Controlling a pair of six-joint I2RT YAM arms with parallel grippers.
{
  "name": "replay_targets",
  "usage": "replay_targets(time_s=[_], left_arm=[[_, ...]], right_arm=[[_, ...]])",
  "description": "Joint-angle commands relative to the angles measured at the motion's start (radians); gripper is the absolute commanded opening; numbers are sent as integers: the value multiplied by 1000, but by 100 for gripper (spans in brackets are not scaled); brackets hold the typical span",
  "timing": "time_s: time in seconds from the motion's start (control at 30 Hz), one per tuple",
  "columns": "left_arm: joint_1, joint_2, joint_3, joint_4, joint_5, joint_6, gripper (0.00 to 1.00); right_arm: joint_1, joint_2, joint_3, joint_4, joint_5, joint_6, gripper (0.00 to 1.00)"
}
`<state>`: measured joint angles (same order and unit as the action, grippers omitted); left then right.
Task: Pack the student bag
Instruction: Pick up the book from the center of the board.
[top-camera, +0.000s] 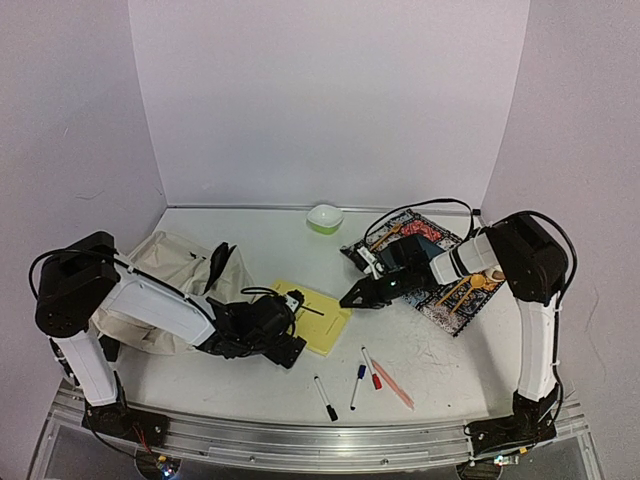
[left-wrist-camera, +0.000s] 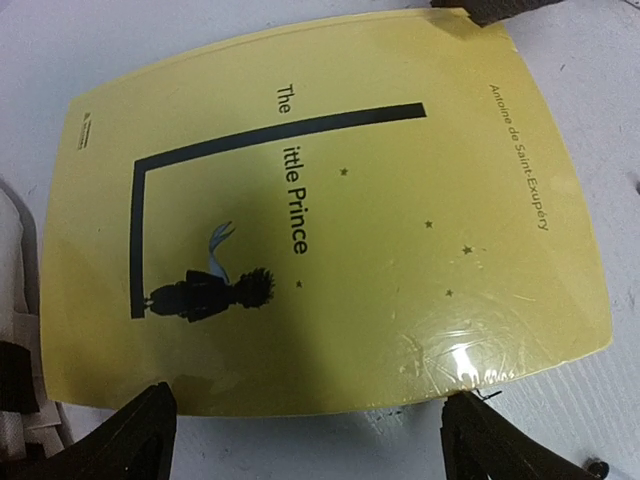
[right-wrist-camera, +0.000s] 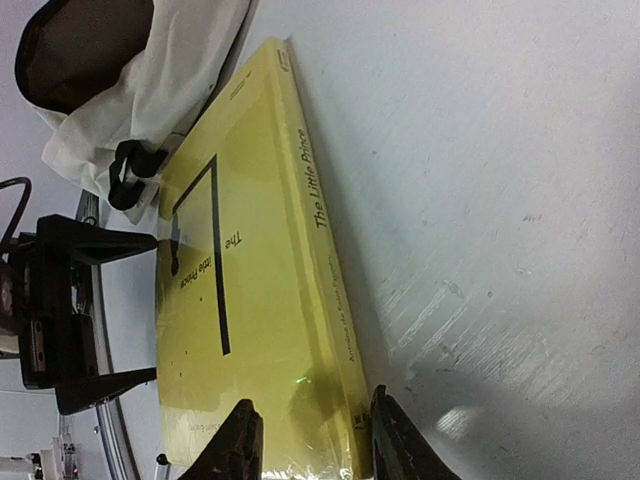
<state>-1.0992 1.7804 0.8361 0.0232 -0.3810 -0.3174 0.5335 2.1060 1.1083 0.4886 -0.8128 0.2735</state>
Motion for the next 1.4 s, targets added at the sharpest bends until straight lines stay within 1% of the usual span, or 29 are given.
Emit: replay_targets(time_s=[0.0,0.17,0.23,0.4,0.57,0.7,0.8,0.97,1.1,1.2,1.37], left_arm=[[64,-88,21,226,-48,-224,93],[67,-121,-12,263,-54,-289,93],[68,-122,-21,286,-26,-298,93],[67,-59,1,299,57,-301,92],[64,-13,24,302,117,-302,91],[61,-12,21,304,123,-295,90],[61,-25,8,302,109,-288,90],[62,-112,-15,298,63,-239,92],[69,-205,-22,271,43,-176,95],[99,-268,-14,226,64,-158,97],[225,-318,44,109,203,-169,98]], right_arm=[[82,-43,-41,-186,-287,1,36],[82,-31,-52,-177,-305,19,35],[83,-31,-60,-153,-324,35,35],[82,-23,-68,-78,-362,104,36],[82,-29,-64,-8,-337,174,35],[82,-47,-72,80,-325,246,27],[82,-81,-80,104,-317,273,19],[81,-145,-90,111,-313,289,8],[73,-179,-98,110,-316,295,1],[65,-203,-100,110,-316,296,0],[52,-242,-98,110,-312,299,0]])
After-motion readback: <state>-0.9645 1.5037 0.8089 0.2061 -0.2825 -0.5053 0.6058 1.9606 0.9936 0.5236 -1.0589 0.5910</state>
